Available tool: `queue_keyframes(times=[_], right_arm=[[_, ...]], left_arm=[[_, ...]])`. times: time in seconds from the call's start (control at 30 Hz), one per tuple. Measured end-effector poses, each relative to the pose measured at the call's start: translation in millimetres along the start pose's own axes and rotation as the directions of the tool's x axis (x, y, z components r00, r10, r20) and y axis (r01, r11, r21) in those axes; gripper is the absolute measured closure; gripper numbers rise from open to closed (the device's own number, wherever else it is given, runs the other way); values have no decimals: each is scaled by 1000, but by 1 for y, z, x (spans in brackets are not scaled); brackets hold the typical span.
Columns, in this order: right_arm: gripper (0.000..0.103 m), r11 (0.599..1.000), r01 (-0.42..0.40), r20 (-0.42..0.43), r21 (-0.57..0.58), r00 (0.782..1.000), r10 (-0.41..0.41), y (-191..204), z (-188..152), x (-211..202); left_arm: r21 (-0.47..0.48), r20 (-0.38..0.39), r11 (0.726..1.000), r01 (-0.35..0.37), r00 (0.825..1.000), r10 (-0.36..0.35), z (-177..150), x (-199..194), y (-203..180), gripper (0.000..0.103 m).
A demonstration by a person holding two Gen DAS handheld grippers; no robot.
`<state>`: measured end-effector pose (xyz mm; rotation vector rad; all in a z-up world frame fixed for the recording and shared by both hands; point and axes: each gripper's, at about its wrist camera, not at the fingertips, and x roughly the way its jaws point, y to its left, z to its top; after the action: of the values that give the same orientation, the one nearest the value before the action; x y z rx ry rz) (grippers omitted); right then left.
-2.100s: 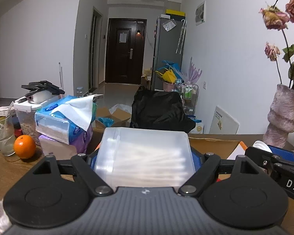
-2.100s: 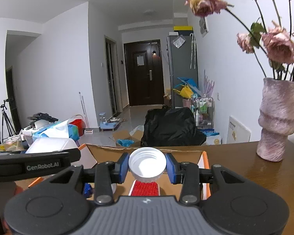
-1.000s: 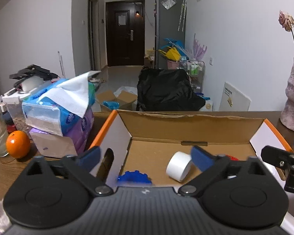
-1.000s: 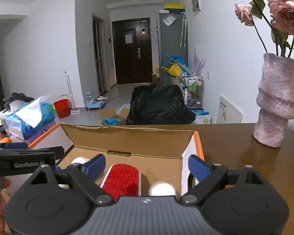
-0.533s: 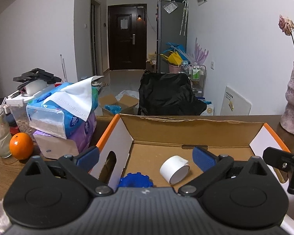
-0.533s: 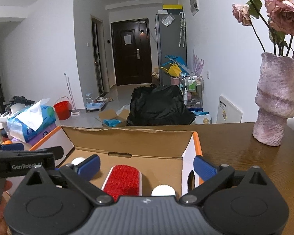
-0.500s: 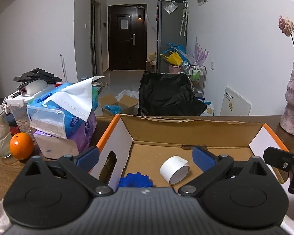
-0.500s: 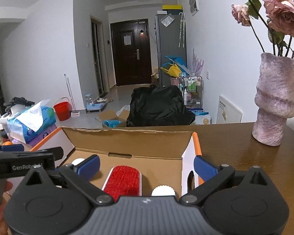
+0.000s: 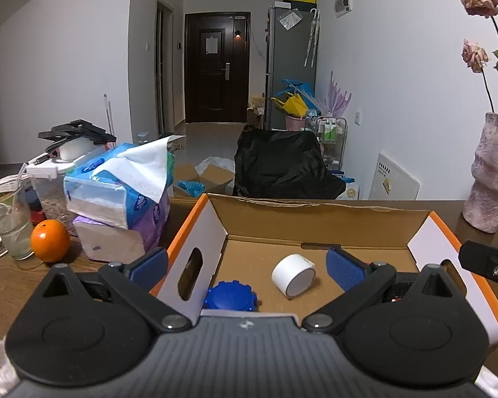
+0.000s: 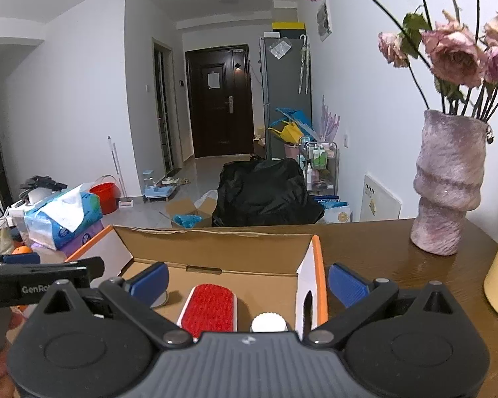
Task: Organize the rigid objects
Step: 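Move both open tools back toward the remaining items on the table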
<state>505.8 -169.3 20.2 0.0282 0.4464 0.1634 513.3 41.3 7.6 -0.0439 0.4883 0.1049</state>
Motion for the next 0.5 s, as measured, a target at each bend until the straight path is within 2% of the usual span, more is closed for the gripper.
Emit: queue_keyframes(times=[0.5], right_arm=[[0, 999, 7, -2, -40, 1000, -8, -1, -24, -49]], left_arm=[[8, -4, 1000, 2, 1000, -2, -26, -46, 0, 0]])
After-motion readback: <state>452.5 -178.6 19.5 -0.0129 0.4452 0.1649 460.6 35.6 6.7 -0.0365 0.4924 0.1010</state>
